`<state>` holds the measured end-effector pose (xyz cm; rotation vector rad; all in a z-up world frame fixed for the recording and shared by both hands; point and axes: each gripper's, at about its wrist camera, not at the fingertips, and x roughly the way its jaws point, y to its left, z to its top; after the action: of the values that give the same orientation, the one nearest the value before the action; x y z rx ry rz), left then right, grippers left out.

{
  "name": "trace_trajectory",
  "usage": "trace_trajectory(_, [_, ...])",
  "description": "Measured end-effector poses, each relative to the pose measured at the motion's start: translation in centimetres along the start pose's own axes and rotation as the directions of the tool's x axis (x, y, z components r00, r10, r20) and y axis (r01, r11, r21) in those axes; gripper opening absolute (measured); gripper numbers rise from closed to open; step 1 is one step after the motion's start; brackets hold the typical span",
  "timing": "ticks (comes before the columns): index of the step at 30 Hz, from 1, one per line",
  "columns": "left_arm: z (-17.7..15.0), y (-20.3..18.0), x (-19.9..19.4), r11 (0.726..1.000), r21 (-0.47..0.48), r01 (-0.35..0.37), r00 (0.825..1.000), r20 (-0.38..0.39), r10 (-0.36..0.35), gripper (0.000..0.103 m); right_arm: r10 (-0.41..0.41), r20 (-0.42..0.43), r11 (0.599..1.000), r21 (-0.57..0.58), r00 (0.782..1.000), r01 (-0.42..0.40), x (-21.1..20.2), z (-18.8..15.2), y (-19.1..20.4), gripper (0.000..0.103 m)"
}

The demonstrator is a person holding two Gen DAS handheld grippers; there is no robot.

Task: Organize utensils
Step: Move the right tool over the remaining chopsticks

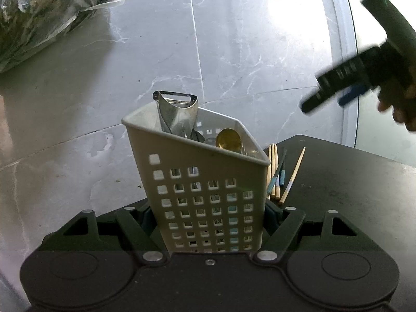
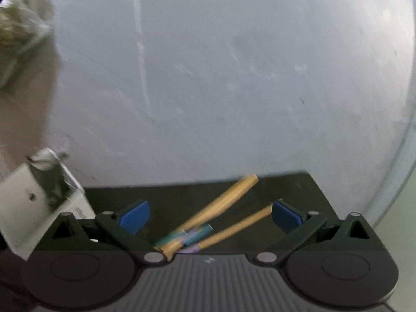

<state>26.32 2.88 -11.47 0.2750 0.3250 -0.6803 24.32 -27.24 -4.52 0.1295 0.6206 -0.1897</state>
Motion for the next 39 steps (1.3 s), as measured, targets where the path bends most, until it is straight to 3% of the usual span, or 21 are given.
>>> trace_trajectory(10, [0.3, -0.5, 0.1, 1.0, -0.014, -0.028, 1.0, -0.011, 0.028, 0.078, -0.029, -0.151, 0.993, 0.109, 0.988, 0.046, 6.0, -3.5, -6.2, 0.102])
trace_trajectory(14, [0.4, -0.6, 0.1, 0.999, -0.023, -0.041, 0.999, -0.015, 0.041, 0.078, -0.015, -0.193, 0.988, 0.151, 0.981, 0.045, 9.1, -3.6, -7.1, 0.095])
trace_trajectory(26, [0.6, -0.6, 0.3, 0.999, -0.026, -0.046, 0.999, -0.019, 0.045, 0.078, -0.006, -0.235, 0.991, 0.129, 0.972, 0.037, 14.1, -2.7, -4.8, 0.093])
trace_trajectory(39, [0.6, -0.6, 0.3, 0.999, -0.025, -0.045, 0.999, -0.017, 0.044, 0.078, -0.076, -0.257, 0.994, 0.06, 0.963, 0.095, 14.8, -2.4, -3.7, 0.096])
